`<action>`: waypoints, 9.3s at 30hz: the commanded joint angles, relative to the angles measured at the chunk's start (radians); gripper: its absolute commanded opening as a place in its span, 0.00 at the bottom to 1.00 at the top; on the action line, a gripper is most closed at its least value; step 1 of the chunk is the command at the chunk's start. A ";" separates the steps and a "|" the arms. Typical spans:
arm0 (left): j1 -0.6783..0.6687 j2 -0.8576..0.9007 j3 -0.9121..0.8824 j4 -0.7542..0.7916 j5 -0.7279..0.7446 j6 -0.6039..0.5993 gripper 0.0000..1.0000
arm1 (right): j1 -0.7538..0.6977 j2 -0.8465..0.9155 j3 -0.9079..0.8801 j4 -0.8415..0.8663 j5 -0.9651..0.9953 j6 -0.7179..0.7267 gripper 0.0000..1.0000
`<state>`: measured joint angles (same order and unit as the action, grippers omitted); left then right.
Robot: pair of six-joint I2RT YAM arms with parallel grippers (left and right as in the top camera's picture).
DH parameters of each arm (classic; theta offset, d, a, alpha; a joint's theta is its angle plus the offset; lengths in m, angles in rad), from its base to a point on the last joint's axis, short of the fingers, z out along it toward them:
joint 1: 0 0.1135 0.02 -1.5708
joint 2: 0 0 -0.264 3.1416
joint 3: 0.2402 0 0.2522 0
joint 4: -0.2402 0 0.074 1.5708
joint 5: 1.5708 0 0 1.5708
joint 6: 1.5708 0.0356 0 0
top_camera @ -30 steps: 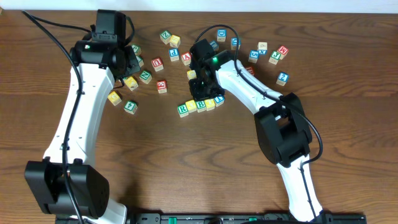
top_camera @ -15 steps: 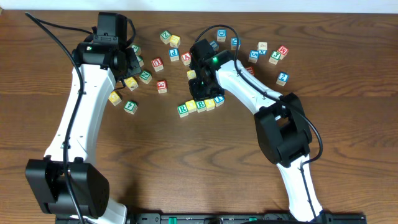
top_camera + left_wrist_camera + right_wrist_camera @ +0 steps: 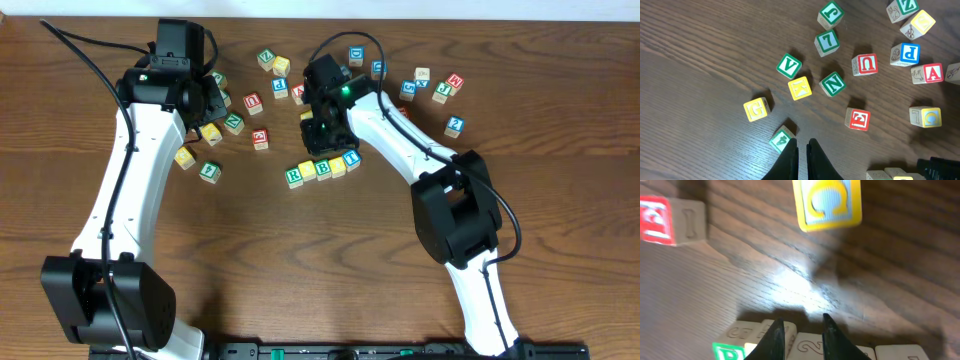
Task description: Spell out ROBOT
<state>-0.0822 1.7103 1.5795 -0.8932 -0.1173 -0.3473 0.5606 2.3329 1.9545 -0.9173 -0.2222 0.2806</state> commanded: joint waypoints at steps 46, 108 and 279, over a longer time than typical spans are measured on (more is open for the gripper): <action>-0.004 0.012 -0.008 0.012 0.000 -0.013 0.08 | 0.089 0.074 0.038 -0.001 0.036 -0.013 0.15; -0.201 0.072 -0.299 0.130 0.145 -0.302 0.07 | -0.154 0.063 0.090 -0.293 0.115 -0.100 0.16; 0.003 -0.337 -0.251 0.172 0.203 0.085 0.98 | -0.574 -2.325 -1.949 0.846 0.167 -0.296 0.99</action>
<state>-0.0803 1.3720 1.3136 -0.7216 0.0986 -0.2718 -0.0208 0.0147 0.0067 -0.0666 -0.0563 -0.0116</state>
